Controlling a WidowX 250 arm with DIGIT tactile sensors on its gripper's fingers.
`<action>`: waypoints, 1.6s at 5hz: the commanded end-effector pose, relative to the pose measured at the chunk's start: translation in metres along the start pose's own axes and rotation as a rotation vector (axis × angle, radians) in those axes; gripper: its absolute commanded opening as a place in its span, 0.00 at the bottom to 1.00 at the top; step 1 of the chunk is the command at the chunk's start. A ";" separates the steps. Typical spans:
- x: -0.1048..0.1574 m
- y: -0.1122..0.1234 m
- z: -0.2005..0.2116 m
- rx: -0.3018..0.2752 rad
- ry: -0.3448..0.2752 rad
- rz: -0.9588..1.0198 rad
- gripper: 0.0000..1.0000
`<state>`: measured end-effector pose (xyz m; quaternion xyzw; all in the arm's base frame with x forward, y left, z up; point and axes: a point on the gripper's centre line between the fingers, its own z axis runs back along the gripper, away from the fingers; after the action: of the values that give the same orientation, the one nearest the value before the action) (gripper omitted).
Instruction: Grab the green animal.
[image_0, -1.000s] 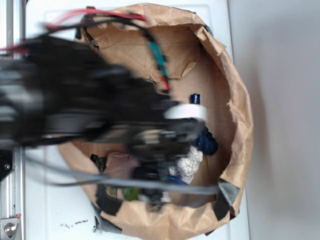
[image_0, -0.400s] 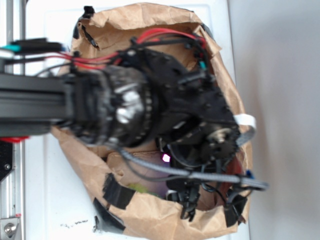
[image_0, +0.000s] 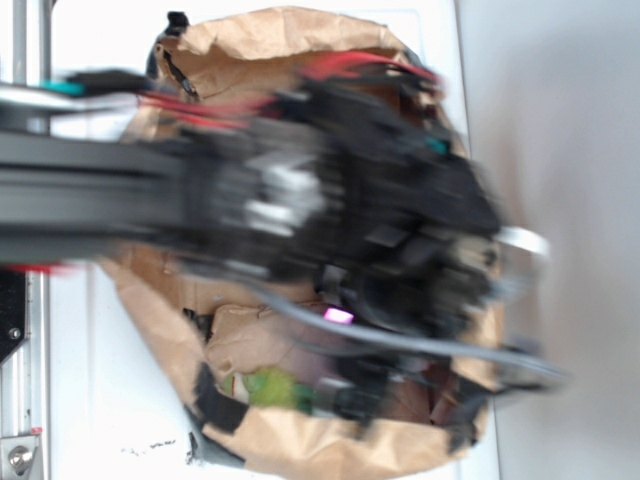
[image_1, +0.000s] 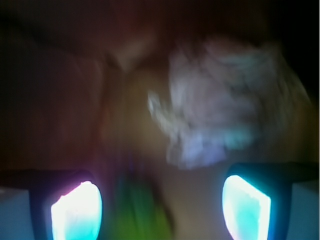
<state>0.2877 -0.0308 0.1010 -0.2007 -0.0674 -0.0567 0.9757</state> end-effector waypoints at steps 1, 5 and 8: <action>-0.074 -0.005 0.058 0.055 -0.127 -0.093 1.00; -0.071 -0.008 0.050 0.072 -0.101 -0.034 1.00; -0.002 -0.005 0.033 0.239 -0.262 0.072 1.00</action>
<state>0.2755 -0.0266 0.1142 -0.0926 -0.1687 0.0169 0.9812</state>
